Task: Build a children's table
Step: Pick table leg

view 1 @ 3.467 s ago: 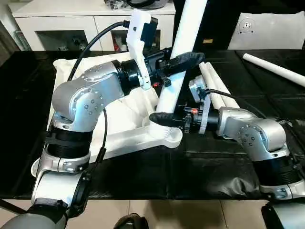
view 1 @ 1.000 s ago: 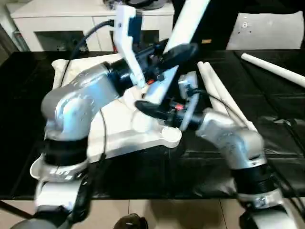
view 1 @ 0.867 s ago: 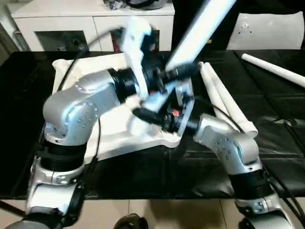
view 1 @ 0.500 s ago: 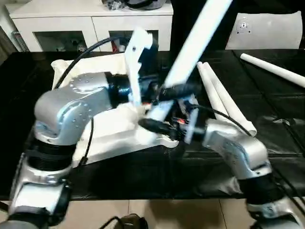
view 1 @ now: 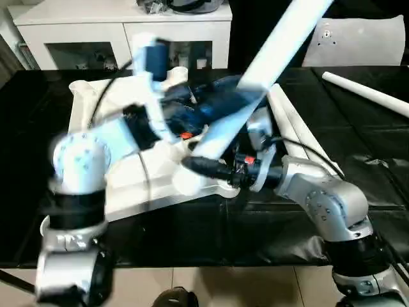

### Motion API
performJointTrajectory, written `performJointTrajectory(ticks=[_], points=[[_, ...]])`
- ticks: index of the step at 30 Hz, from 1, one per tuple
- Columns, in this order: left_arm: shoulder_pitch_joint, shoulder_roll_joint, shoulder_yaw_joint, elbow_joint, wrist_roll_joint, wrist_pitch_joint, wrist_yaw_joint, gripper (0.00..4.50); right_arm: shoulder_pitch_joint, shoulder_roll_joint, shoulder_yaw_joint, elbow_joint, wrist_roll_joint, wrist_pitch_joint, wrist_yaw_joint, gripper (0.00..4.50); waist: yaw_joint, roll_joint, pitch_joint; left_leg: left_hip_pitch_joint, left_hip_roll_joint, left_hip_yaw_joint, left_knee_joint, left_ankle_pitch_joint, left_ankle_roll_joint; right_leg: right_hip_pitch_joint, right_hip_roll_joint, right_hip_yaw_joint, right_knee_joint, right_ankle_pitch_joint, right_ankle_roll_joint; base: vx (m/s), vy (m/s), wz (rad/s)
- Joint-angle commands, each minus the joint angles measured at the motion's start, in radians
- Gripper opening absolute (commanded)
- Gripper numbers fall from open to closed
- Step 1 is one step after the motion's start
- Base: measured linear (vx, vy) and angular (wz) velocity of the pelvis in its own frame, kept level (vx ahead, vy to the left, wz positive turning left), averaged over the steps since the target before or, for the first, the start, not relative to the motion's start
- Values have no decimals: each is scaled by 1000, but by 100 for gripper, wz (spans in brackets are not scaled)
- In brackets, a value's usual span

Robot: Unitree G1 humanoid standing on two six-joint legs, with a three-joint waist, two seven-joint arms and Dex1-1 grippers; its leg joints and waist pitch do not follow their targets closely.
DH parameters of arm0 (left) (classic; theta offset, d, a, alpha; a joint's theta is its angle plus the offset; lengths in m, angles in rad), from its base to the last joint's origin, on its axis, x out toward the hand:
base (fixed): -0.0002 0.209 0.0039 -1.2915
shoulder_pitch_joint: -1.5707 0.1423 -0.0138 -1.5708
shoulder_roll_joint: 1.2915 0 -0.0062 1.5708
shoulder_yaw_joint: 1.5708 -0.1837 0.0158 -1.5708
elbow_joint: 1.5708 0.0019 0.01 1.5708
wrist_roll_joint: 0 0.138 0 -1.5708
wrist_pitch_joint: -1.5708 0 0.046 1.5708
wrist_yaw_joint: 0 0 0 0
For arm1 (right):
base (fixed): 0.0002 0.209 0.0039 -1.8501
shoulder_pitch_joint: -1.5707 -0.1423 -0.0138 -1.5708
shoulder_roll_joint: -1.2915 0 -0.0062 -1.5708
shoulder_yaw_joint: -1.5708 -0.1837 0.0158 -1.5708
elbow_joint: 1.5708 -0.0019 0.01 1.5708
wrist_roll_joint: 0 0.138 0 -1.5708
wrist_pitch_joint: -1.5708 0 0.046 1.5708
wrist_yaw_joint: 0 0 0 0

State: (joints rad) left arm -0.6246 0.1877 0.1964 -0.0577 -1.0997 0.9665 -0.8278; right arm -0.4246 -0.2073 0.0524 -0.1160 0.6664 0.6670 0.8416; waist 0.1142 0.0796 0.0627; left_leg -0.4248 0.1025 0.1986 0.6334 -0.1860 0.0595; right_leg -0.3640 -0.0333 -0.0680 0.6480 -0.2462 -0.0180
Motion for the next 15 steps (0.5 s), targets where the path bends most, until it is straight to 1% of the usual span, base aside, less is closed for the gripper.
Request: performJointTrajectory(ticks=[1, 2, 3, 4, 5, 6, 7, 8, 9, 10, 11, 12, 13, 15], points=[[26, 3, 8, 13, 46, -39, 14, 450, 15, 4, -38, -20, 17, 2, -42, 191, -3, -6, -73, 48, 155, -86, -93, -231, -83, 16, -169, 82, -73, -64, -206, 0, 0, 0], [52, 7, -3, 4, 106, -82, 36, 450, 30, 10, -44, -32, 9, 0, -73, 191, -4, -10, -72, 48, 155, -86, -94, -232, -85, 16, -168, 82, -74, -78, -197, 0, 0, 0], [74, 9, -11, -6, 146, -111, 61, 450, 44, 14, -47, -43, 2, -3, -96, 190, -3, -8, -72, 50, 157, -88, -95, -240, -90, 16, -170, 83, -77, -102, -184, 0, 0, 0], [114, 18, -23, -29, 225, -168, 118, 450, 75, 26, -50, -67, -39, -12, -163, 190, -4, -15, -71, 52, 161, -90, -99, -247, -96, 13, -169, 85, -83, -119, -173, 0, 0, 0], [148, 22, -24, -47, 280, -207, 177, 450, 106, 34, -47, -93, -66, -16, -209, 190, -3, -18, -67, 51, 164, -92, -103, -253, -99, 13, -170, 86, -84, -127, -163, 0, 0, 0], [185, 23, -24, -65, 347, -261, 240, 450, 140, 42, -35, -119, -111, -30, -257, 190, -6, -18, -66, 49, 166, -94, -109, -269, -112, 11, -169, 87, -86, -148, -144, 0, 0, 0], [209, 23, -24, -76, 388, -297, 279, 450, 163, 47, -27, -138, -138, -38, -288, 190, -9, -22, -67, 52, 158, -91, -105, -277, -116, 12, -172, 88, -88, -170, -133, 0, 0, 0], [223, 13, -10, -81, 409, -314, 324, 450, 176, 46, -13, -147, -176, -39, -322, 190, -8, -20, -68, 52, 159, -92, -105, -272, -116, 14, -174, 90, -91, -175, -128, 0, 0, 0], [244, 6, 2, -92, 441, -328, 378, 450, 193, 44, 0, -160, -214, -39, -359, 190, -8, -27, -69, 52, 159, -90, -103, -242, -118, 14, -171, 90, -90, -156, -123, 0, 0, 0], [280, 0, 7, -114, 516, -387, 438, 450, 215, 36, 16, -180, -257, -25, -407, 190, -8, -34, -67, 50, 160, -90, -105, -224, -108, 14, -170, 90, -92, -145, -122, 0, 0, 0], [297, -3, 8, -125, 546, -411, 458, 450, 224, 32, 24, -189, -271, -19, -424, 190, -6, -30, -67, 52, 159, -89, -106, -222, -102, 11, -167, 89, -93, -142, -114, 0, 0, 0], [336, -7, 15, -158, 589, -415, 508, 450, 238, 36, 30, -204, -285, -8, -459, 190, -9, -38, -66, 53, 160, -88, -107, -224, -99, 11, -164, 89, -93, -141, -113, 0, 0, 0], [339, -8, 16, -160, 592, -415, 511, 450, 239, 37, 30, -205, -286, -7, -461, 190, -8, -35, -65, 52, 161, -91, -109, -234, -101, 12, -167, 88, -91, -143, -116, 0, 0, 0], [388, -21, 16, -199, 642, -429, 574, 450, 252, 51, 23, -217, -306, -6, -514, 190, -11, -46, -63, 57, 162, -91, -112, -261, -111, 6, -164, 88, -94, -160, -118, 0, 0, 0]])
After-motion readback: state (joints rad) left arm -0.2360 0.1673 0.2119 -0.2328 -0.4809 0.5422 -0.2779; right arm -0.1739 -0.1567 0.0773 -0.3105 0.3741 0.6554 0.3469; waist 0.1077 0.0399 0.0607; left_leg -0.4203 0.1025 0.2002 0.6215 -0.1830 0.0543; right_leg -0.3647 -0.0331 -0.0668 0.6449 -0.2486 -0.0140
